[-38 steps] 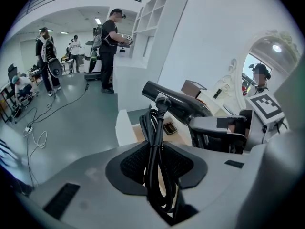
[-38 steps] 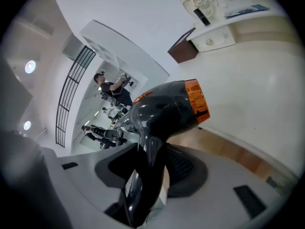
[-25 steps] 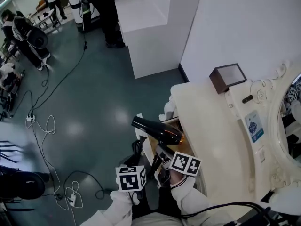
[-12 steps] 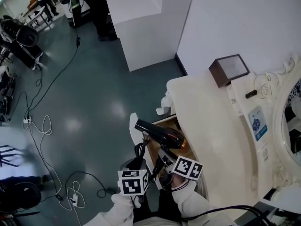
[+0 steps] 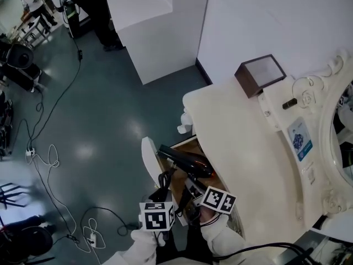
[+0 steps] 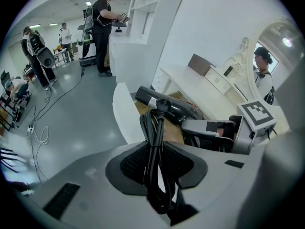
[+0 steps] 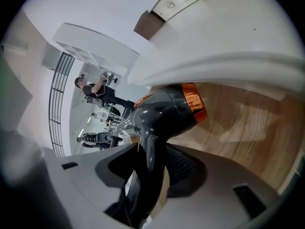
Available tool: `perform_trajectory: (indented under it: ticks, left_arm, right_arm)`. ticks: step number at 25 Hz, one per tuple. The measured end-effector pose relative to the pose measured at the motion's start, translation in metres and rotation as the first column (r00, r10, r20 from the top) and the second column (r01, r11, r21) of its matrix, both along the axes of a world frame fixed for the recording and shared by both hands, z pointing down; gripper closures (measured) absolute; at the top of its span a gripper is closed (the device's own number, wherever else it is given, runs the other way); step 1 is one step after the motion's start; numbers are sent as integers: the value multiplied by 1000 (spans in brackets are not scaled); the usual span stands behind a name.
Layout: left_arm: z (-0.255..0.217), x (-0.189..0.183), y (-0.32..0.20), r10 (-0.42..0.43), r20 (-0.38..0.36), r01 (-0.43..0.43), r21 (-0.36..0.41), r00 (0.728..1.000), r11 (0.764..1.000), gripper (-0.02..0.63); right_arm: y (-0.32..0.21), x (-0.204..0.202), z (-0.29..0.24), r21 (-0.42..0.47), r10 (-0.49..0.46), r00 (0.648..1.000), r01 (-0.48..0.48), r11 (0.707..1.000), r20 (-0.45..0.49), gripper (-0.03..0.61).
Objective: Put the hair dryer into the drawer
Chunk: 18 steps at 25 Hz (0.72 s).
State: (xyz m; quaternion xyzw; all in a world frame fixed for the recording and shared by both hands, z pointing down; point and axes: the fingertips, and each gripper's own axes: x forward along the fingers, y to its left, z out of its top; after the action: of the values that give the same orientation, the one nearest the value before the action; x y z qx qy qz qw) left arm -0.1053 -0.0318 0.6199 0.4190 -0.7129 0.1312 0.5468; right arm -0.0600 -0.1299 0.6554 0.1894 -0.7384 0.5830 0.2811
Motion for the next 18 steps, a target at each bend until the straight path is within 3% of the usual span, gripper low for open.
perform_trajectory:
  ticks: [6, 12, 18]
  left_arm:
    - [12, 12, -11, 55, -35, -57, -46, 998, 997, 514]
    - [17, 22, -22, 66, -81, -71, -52, 995, 996, 514]
    - [21, 34, -36, 121, -102, -127, -61, 987, 990, 514]
  right_arm:
    - [-5, 4, 5, 27, -8, 1000, 8, 1000, -3, 347]
    - [-12, 8, 10, -8, -46, 999, 46, 999, -4, 347]
    - [-21, 19, 11, 4, 11, 1000, -11, 1000, 12, 348]
